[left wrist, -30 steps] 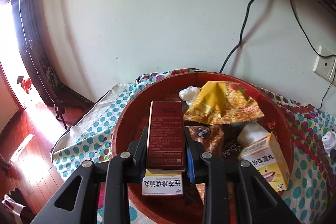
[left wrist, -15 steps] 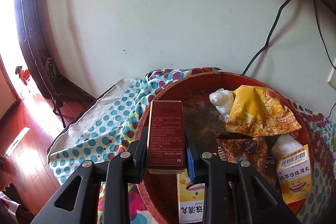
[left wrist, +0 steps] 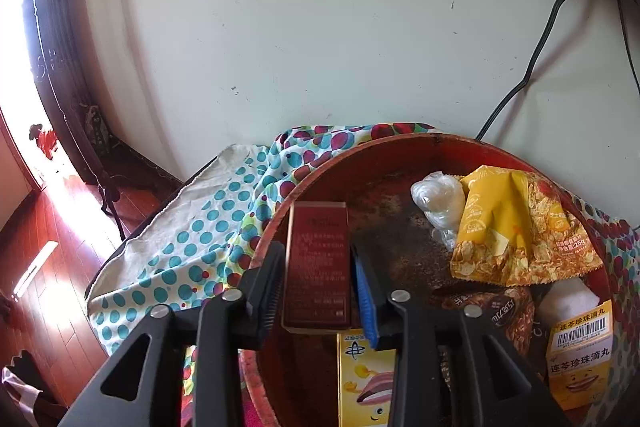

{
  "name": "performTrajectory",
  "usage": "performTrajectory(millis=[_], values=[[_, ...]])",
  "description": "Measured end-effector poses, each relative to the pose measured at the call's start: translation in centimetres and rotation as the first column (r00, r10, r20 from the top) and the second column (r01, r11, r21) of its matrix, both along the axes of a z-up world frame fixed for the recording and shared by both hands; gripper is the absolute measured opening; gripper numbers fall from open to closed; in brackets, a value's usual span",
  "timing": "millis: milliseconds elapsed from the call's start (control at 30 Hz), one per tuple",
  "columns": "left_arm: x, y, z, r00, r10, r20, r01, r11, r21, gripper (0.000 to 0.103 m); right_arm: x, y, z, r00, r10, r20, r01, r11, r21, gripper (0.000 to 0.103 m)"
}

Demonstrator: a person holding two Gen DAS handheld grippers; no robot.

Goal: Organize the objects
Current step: 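Lower the dark red box into the red tray and open the left gripper, then carry the white sock into the red tray and open the right gripper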

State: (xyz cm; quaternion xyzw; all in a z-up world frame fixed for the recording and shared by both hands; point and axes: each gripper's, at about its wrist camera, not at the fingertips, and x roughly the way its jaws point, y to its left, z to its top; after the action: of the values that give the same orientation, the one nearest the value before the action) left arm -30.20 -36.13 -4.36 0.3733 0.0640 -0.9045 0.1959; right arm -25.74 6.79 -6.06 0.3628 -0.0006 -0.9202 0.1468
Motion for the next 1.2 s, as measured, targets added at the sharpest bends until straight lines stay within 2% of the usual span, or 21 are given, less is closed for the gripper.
performTrajectory(millis=[67,100,167,267,367,467,533,633,700,900,1067,1200], values=[[0.2,0.3,0.3,1.0,-0.014,-0.018,0.015,1.0,0.003,0.071,-0.1,0.2,0.0,1.0,-0.003,0.004,0.003,1.0,-0.007,0.011],[0.5,0.4,0.6,0.999,-0.028,-0.035,0.028,1.0,0.01,0.075,-0.2,0.2,-0.1,1.0,-0.007,0.01,0.007,1.0,-0.007,0.011],[2.2,0.8,1.7,0.996,-0.011,-0.085,0.012,1.0,0.004,0.076,-0.4,0.4,-0.2,1.0,-0.01,0.019,0.011,1.0,-0.011,0.011],[6.7,2.4,3.5,0.984,-0.035,-0.175,0.038,0.999,0.015,0.076,-0.3,0.4,-0.2,1.0,-0.014,0.014,0.014,1.0,-0.007,0.011],[11.8,5.6,3.8,0.984,-0.063,-0.165,0.06,0.998,-0.025,0.076,-0.2,0.0,-0.1,1.0,-0.007,0.007,0.007,1.0,0.018,0.011],[16.0,7.7,2.9,0.993,-0.055,-0.107,0.06,0.997,0.038,0.076,0.1,-0.7,0.0,1.0,0.012,-0.008,-0.012,0.998,0.056,0.011],[18.6,8.7,2.4,0.993,-0.046,-0.106,0.053,0.997,0.064,0.076,0.2,-1.3,0.2,1.0,0.02,-0.004,-0.019,0.997,0.071,0.011],[20.9,9.9,1.7,0.994,-0.063,-0.091,0.067,0.997,0.033,0.076,1.2,-2.7,2.2,0.999,0.04,-0.034,-0.038,0.998,0.054,0.011],[21.6,10.2,1.1,0.995,-0.073,-0.069,0.075,0.997,0.015,0.076,2.1,-4.6,3.9,0.994,0.082,-0.065,-0.078,0.995,0.064,0.011],[22.3,9.0,0.4,0.996,-0.06,-0.065,0.065,0.995,0.082,0.076,4.6,-13.1,7.2,0.965,0.237,-0.114,-0.226,0.969,0.101,0.011],[22.3,7.9,0.4,0.997,-0.059,-0.054,0.064,0.993,0.098,0.076,6.0,-21.0,7.3,0.931,0.347,-0.115,-0.328,0.931,0.157,0.011],[22.5,6.8,0.6,0.997,-0.038,-0.065,0.045,0.993,0.11,0.076,6.5,-24.9,6.5,0.92,0.38,-0.098,-0.359,0.915,0.185,0.011]])
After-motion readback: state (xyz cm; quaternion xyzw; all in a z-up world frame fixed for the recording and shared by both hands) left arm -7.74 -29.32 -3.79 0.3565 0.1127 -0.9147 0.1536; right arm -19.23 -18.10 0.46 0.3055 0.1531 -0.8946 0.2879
